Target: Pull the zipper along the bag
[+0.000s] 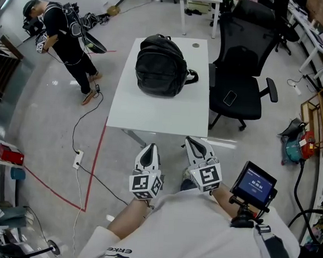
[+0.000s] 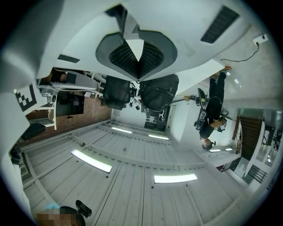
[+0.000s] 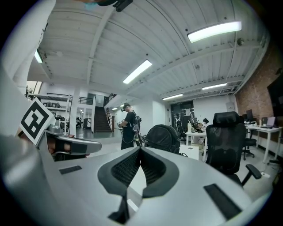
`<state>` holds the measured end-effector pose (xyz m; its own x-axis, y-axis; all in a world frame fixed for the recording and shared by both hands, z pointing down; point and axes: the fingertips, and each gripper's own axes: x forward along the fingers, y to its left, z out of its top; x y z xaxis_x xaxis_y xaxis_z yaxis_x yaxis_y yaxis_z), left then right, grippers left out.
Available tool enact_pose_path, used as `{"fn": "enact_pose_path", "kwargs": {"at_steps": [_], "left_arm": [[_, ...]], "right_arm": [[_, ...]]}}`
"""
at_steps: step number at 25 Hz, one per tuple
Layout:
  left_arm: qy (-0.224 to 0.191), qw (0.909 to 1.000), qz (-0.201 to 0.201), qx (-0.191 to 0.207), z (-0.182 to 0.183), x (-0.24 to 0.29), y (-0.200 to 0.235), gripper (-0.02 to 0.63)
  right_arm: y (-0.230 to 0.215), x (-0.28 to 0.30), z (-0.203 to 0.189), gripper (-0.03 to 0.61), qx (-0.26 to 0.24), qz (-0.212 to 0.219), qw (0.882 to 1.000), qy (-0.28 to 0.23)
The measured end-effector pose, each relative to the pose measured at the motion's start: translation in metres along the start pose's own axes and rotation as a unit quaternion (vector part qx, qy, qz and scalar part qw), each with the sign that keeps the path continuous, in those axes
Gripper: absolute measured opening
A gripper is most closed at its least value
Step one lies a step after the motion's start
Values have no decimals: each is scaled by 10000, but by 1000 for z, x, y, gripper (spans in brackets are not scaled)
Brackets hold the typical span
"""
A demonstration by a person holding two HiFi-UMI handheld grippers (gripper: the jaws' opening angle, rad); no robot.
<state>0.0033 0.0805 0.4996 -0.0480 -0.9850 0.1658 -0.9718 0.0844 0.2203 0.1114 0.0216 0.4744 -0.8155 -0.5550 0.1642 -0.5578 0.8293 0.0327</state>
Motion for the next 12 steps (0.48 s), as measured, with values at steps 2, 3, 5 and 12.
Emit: {"fn": "enact_pose_path", "kwargs": {"at_steps": [2,3,5,12], "left_arm": [[21,10000,88,38,5,19,5,3],[41,9999,141,55,6,27,8,3],[81,9996,252,92,9,43,14,3],[115,9987,479,152,16,89,18,3]], "right_arm": [[-14,16,1,3,20,25,10000,4],[-20,23,2,3,41,45,10000,5],[-32,37,4,3,74,85,9999,-6],[-69,74,3,3,148,239,9996,-52]]}}
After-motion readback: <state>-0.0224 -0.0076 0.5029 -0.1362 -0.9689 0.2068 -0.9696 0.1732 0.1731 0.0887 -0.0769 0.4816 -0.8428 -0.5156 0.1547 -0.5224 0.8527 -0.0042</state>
